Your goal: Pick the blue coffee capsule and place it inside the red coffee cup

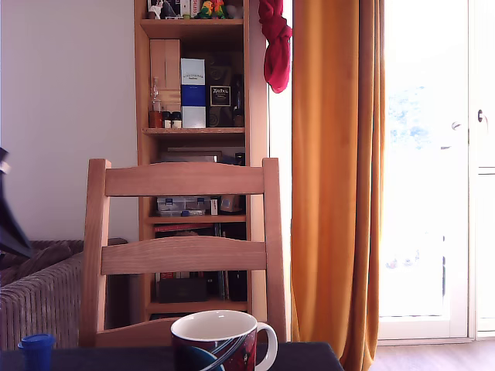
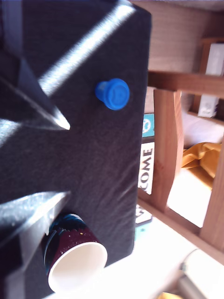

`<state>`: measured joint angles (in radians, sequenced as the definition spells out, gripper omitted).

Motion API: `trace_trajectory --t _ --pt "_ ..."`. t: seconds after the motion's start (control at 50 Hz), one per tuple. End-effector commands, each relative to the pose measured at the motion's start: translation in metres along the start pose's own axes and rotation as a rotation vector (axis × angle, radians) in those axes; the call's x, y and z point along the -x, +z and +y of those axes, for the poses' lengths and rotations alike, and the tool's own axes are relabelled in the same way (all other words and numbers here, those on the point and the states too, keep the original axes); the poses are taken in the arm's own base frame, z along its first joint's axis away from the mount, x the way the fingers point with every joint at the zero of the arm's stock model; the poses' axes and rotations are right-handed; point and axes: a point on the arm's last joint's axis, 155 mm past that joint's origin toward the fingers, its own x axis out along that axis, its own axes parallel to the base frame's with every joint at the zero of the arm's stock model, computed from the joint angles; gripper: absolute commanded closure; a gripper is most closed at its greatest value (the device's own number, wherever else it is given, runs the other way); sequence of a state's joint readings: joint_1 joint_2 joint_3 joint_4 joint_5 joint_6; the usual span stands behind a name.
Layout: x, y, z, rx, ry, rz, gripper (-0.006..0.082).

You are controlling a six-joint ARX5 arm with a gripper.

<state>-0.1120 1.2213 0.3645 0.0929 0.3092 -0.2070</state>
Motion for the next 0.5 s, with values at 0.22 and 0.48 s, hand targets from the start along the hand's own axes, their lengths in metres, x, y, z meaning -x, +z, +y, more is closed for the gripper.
trace_trajectory --t 0.22,0.48 --pt "-0.037 0.010 0.028 -0.046 0.139 0.123 0.0063" --pt "-0.067 0.020 0.037 -0.048 0.161 0.204 0.0064"
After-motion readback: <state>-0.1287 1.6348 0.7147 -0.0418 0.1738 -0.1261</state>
